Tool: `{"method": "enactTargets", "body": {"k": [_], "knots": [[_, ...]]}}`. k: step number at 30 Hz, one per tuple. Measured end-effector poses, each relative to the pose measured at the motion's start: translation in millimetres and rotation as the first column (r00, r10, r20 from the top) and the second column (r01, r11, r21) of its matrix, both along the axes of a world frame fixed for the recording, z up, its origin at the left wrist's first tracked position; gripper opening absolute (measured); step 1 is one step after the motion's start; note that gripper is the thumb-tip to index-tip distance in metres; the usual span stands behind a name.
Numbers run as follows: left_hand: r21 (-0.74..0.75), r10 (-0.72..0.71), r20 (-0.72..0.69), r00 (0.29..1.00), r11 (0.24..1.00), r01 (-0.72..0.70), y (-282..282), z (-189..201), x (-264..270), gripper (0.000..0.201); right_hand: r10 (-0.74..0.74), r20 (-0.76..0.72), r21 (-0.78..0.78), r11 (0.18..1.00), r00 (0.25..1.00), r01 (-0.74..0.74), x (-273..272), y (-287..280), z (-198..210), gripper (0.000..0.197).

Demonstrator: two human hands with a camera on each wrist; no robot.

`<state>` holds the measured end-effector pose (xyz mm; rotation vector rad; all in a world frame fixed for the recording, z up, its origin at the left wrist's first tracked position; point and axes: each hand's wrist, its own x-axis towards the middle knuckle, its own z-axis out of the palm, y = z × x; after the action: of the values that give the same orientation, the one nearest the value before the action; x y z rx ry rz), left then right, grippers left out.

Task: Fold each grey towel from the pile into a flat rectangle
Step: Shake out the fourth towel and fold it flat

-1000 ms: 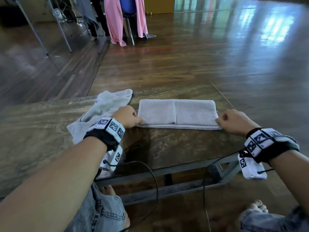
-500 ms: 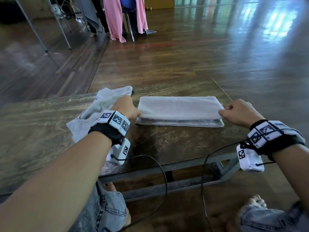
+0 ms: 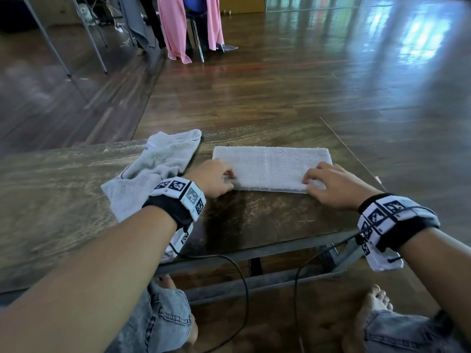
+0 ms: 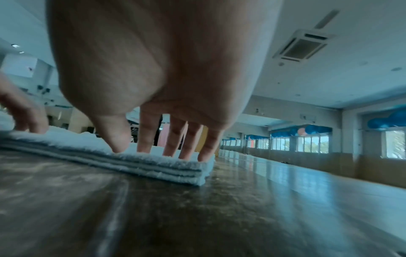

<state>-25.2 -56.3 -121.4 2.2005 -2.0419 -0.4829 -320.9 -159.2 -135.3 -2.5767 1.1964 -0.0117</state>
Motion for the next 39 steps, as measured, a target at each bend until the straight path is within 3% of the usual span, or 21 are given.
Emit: {"method": "enactTargets", "body": {"k": [3, 6, 9, 11, 12, 16, 21, 27, 33, 39], "knots": [[0.051, 0.014, 0.1, 0.995, 0.999, -0.019, 0.2, 2.7, -6.9, 0.02, -0.001, -0.025, -0.007, 1.0, 1.0, 0.001, 5.5, 5.2, 5.4, 0.011], [0.149, -0.012, 0.134, 0.991, 0.989, -0.008, 3.4, 2.9, -20.0, 0.025, 0.03, -0.104, 0.055, 0.998, 0.994, -0.024, 6.7, 17.3, 9.8, 0.026], [0.023, -0.011, 0.006, 1.0, 1.0, 0.011, 5.4, -0.9, -35.9, 0.021, 0.034, -0.095, -0.074, 0.996, 0.995, -0.041, 12.1, 33.6, 6.2, 0.036], [-0.117, -0.063, -0.064, 0.996, 0.992, 0.055, 5.3, -4.8, -47.2, 0.018, 0.058, 0.005, -0.173, 0.983, 0.998, -0.057, 22.0, 45.0, 3.6, 0.022], [-0.135, -0.116, -0.05, 0.992, 0.985, 0.108, 4.2, -9.3, -52.2, 0.026, 0.095, 0.057, -0.168, 0.982, 0.994, -0.084, 27.8, 49.9, 2.2, 0.014], [0.061, -0.17, 0.059, 0.984, 0.984, 0.167, 8.9, -32.0, -62.6, 0.072, 0.153, 0.107, 0.067, 0.985, 0.982, -0.161, 44.4, 59.7, -12.0, 0.055], [0.171, -0.172, 0.008, 0.985, 0.971, 0.168, 13.0, -43.4, -44.3, 0.082, 0.125, -0.037, 0.221, 0.969, 0.992, -0.114, 36.5, 52.7, -20.3, 0.071], [0.177, -0.088, 0.049, 0.995, 0.981, 0.079, 16.0, -49.6, -32.7, 0.104, 0.044, -0.131, 0.194, 0.981, 0.99, -0.018, 29.1, 49.4, -25.1, 0.097], [0.208, 0.032, 0.006, 0.999, 0.977, -0.032, 28.5, -47.6, -12.6, 0.124, -0.079, -0.201, 0.221, 0.967, 0.976, 0.124, 20.8, 48.9, -20.3, 0.14], [0.219, 0.099, 0.028, 0.995, 0.97, -0.103, 41.0, -44.7, -4.5, 0.129, -0.269, -0.286, 0.225, 0.914, 0.92, 0.338, 3.2, 47.8, -10.7, 0.155]]}}
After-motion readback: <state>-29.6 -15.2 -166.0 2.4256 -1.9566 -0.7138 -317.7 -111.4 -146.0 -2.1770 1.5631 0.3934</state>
